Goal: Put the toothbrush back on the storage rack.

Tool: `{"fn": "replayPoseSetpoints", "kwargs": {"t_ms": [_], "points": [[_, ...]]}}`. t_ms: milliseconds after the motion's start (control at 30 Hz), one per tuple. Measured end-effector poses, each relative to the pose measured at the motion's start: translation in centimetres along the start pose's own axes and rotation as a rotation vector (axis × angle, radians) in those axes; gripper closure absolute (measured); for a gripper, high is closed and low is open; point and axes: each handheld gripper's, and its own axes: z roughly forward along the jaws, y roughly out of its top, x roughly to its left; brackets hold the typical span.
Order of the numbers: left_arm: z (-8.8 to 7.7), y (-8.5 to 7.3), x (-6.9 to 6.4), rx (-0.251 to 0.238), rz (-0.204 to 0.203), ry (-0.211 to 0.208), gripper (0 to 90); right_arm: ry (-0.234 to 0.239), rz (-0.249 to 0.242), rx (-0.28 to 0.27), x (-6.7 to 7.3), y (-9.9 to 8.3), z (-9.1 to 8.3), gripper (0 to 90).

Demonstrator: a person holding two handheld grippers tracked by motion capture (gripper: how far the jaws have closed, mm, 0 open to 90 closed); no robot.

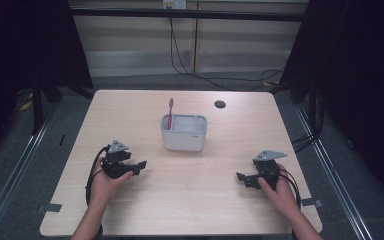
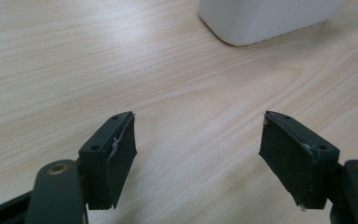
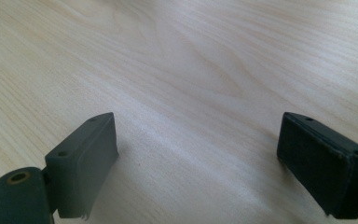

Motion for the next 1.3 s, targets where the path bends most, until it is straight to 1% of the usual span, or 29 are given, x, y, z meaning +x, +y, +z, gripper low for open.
{"fn": "replayPoseSetpoints", "kwargs": {"t_ms": [133,200,300,333,433,567,633,667,733,833,867,1000,1133,1167,1200,1267,1300], "points": [[0.1,-0.3,0.2,0.007,0.014,0.005,26.1,0.0,0.0,0.0,0.0,0.0,0.0,11.5],[0.2,-0.5,0.2,0.006,0.013,0.008,25.9,0.0,0.001,0.001,0.0,0.0,0.0,11.5],[0.2,-0.6,0.4,0.014,0.019,0.008,25.7,0.0,0.0,0.001,0.0,0.0,0.0,11.5],[0.2,-0.7,0.4,0.023,0.029,0.01,25.7,0.0,0.0,0.0,0.0,0.0,0.0,11.5],[0.4,-0.8,0.4,0.017,0.016,0.005,25.4,0.0,0.0,0.0,0.0,0.0,0.0,11.5],[0.5,-1.0,0.5,0.021,0.014,0.008,25.2,0.0,0.0,0.001,0.0,0.0,0.0,11.5],[0.5,-1.0,0.5,0.021,0.016,0.008,25.2,0.0,0.001,0.001,0.0,0.0,0.0,11.5],[0.5,-1.0,0.5,0.026,0.025,0.008,25.2,0.0,0.001,0.001,0.0,0.0,0.0,11.5],[0.6,-1.1,0.5,0.02,0.018,0.006,25.0,0.0,0.001,0.001,0.0,0.0,0.0,11.5],[0.6,-1.1,0.5,0.021,0.021,0.005,24.8,0.002,0.0,-0.001,0.0,0.0,0.0,11.5],[0.5,-1.1,0.6,0.029,0.034,0.005,24.8,0.003,0.0,-0.001,0.0,0.0,0.0,11.5],[0.5,-1.2,0.6,0.027,0.041,0.002,24.2,0.004,0.003,0.001,0.0,0.0,0.0,11.5],[0.6,-1.4,0.4,0.016,0.062,0.01,22.9,0.004,0.002,0.001,0.0,0.0,0.0,11.5],[0.6,-1.4,0.4,0.016,0.062,0.01,22.8,0.004,0.002,0.001,0.0,0.0,0.0,11.5],[0.6,-1.4,0.3,0.021,0.072,0.01,22.2,0.004,0.002,0.001,0.0,0.0,0.0,11.5],[0.6,-1.4,0.3,0.023,0.077,0.013,21.3,0.004,0.003,0.001,0.0,0.0,0.0,11.5],[0.6,-1.4,0.3,0.029,0.089,0.013,21.3,0.004,0.002,0.001,0.0,0.0,0.0,11.5]]}}
